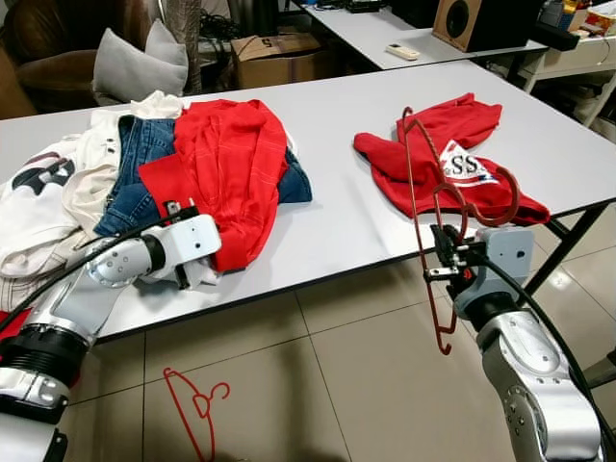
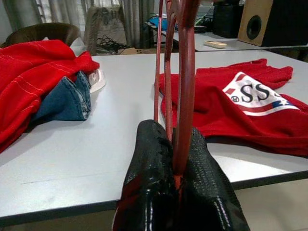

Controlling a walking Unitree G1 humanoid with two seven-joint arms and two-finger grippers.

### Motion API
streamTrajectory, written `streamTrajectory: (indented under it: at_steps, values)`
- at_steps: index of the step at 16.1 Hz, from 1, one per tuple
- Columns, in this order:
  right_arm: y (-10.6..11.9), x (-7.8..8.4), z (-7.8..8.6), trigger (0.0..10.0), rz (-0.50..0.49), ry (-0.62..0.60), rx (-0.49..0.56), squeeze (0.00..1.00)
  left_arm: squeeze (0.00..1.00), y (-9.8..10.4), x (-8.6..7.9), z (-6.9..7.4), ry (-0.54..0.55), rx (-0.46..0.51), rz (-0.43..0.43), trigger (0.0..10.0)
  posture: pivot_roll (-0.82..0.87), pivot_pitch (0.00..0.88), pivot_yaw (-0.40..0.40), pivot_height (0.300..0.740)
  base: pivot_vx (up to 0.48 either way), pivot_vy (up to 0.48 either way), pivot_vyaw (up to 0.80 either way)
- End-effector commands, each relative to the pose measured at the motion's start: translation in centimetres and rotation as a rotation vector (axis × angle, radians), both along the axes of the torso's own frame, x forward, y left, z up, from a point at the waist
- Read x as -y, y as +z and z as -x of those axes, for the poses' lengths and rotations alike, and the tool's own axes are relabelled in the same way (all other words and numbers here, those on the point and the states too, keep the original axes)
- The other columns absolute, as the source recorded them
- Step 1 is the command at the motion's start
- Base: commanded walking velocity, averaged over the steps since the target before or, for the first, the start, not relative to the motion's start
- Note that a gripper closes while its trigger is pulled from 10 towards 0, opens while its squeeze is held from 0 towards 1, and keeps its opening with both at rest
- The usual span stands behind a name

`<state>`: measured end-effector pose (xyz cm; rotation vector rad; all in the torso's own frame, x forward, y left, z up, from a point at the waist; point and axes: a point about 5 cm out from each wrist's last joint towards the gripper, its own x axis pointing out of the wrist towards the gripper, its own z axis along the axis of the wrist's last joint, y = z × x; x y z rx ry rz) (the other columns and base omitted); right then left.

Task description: Hang hanger

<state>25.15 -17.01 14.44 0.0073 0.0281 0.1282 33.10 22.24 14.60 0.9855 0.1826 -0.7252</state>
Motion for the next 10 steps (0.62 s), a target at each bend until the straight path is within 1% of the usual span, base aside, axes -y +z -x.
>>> streamTrajectory:
  at_steps: [1,2,3,4,5,6,7,8,9,10]
  values:
    - [0.0,0.5,0.1,10.0,-0.003,-0.025,-0.006,0.00,0.00,0.5,0.3,-0.1,-0.004,-0.006,0.034,0.0,-0.11,0.000,0.031,0.740,0.000,0.000,0.00]
    - [-0.1,0.6,0.1,10.0,-0.013,-0.030,-0.011,0.00,0.00,0.5,0.4,-0.1,-0.005,-0.024,0.049,0.0,-0.11,0.000,0.033,0.740,0.000,0.000,0.00]
    - [0.0,0.6,0.1,10.0,-0.033,-0.033,-0.011,0.00,0.00,0.5,0.7,0.0,0.003,-0.073,0.095,0.0,-0.11,0.000,0.035,0.740,0.000,0.000,0.00]
    - [0.1,0.6,0.1,10.0,-0.047,-0.017,-0.011,0.00,0.00,0.4,1.5,0.3,0.001,-0.156,0.173,0.0,-0.11,0.000,0.037,0.740,0.000,0.000,0.00]
    - [0.4,0.3,0.1,10.0,-0.055,0.019,-0.002,0.00,0.00,0.6,2.5,0.5,-0.018,-0.229,0.256,0.0,-0.11,0.000,0.040,0.740,0.000,0.000,0.00]
    - [0.5,0.2,0.2,10.0,-0.058,0.030,0.002,0.00,0.00,0.7,2.9,0.5,-0.022,-0.248,0.286,0.0,-0.11,0.000,0.042,0.740,0.000,0.000,0.00]
    - [0.6,0.1,0.2,10.0,-0.062,0.045,0.005,0.00,0.00,1.1,3.4,0.5,-0.024,-0.269,0.343,0.0,-0.11,0.000,0.042,0.740,0.000,0.000,0.00]
    - [1.0,-0.1,0.5,10.0,-0.071,0.101,0.012,0.00,0.00,2.9,5.2,0.0,-0.039,-0.281,0.515,0.0,-0.11,0.000,0.050,0.740,0.000,0.000,0.00]
    - [1.3,-0.2,1.1,10.0,-0.068,0.178,0.008,0.00,0.00,5.2,6.8,-0.7,-0.046,-0.280,0.692,0.0,-0.12,0.000,0.051,0.740,0.000,0.000,0.00]
    - [1.5,-0.1,1.5,10.0,-0.068,0.225,0.003,0.00,0.00,6.9,7.6,-1.2,-0.044,-0.273,0.811,0.0,-0.12,0.000,0.055,0.740,0.000,0.000,0.00]
